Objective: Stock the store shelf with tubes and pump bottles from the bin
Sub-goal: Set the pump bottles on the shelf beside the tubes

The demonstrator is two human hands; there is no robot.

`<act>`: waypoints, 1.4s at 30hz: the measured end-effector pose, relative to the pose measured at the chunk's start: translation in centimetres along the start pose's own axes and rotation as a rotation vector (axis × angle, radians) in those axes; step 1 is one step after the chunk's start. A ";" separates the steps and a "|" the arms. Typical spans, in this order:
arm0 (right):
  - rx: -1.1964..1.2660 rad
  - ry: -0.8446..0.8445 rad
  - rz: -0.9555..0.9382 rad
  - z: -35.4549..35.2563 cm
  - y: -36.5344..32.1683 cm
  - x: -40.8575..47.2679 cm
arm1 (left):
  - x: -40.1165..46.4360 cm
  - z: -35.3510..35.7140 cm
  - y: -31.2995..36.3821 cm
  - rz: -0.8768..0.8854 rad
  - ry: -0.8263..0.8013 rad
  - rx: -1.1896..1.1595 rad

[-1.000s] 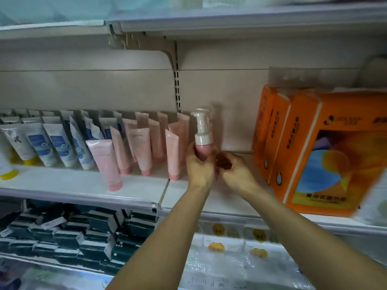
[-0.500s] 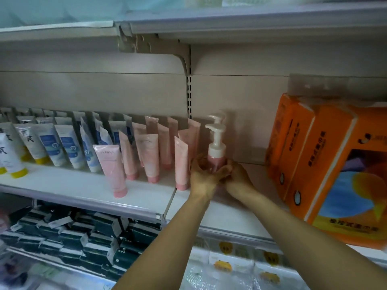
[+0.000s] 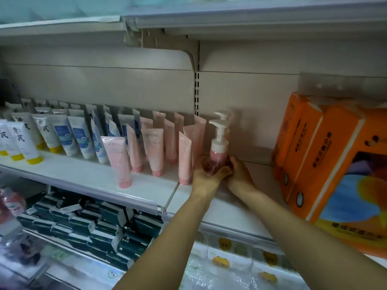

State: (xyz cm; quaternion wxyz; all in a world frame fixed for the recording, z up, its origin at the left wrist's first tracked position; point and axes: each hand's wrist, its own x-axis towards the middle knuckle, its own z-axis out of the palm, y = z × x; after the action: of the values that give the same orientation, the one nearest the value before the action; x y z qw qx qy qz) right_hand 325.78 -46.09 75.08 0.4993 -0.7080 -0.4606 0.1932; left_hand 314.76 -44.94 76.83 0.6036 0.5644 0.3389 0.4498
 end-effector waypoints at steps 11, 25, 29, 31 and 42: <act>0.141 0.105 -0.051 -1.0 -1.0 -4.2 | -4.5 -0.6 0.2 -0.063 0.123 -0.047; 0.445 -0.162 -0.227 8.3 -9.1 -11.8 | -11.0 -12.9 1.4 -0.200 0.424 -0.417; 0.443 -0.281 -0.212 14.5 -11.3 -13.1 | -12.4 -19.7 1.4 -0.220 0.526 -0.434; 0.439 -0.338 -0.198 18.3 -12.4 -13.7 | -13.2 -23.6 1.4 -0.239 0.592 -0.446; 0.275 -0.753 0.034 41.7 -17.0 -19.7 | -19.3 -49.2 0.9 -0.314 0.859 -0.468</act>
State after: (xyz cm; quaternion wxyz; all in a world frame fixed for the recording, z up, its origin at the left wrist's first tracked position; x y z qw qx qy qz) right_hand 277.50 -39.35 68.62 0.3825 -0.5216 -0.5695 0.5073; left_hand 262.49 -44.29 69.23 0.5802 0.1209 0.5272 0.6089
